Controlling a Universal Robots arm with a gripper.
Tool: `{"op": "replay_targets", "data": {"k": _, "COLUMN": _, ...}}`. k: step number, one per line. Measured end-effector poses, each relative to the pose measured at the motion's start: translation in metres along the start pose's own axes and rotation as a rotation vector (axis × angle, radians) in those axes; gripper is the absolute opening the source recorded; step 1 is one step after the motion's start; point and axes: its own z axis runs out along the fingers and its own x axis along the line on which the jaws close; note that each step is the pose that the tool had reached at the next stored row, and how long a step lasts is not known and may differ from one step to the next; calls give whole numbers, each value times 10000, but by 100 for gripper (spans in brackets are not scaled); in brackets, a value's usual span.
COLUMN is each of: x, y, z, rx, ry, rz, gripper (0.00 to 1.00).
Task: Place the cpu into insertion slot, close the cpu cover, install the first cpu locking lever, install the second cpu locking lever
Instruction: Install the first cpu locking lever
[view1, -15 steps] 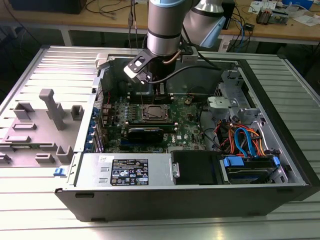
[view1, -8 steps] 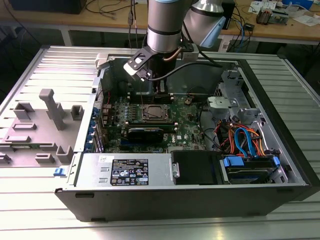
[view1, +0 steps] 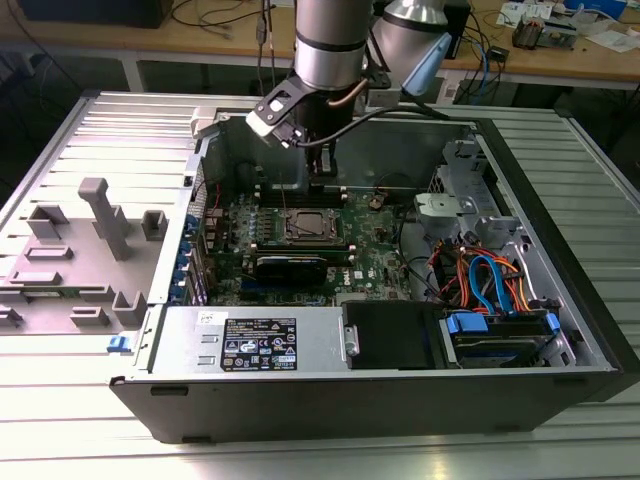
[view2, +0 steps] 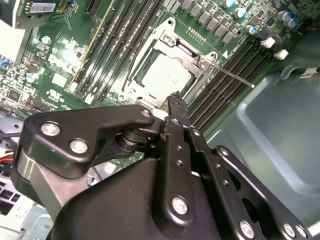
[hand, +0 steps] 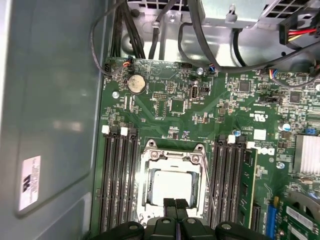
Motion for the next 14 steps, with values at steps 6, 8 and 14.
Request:
{"op": "replay_targets", "data": {"k": 6, "x": 1, "y": -3, "z": -126, "rx": -1, "ry": 1, "rz": 0, "gripper": 11}}
{"op": "replay_targets", "data": {"k": 8, "x": 1, "y": -2, "z": -134, "rx": -2, "ry": 3, "rz": 0, "gripper": 11}}
{"op": "replay_targets", "data": {"k": 14, "x": 1, "y": -3, "z": -137, "rx": 0, "ry": 1, "rz": -4, "gripper": 11}}
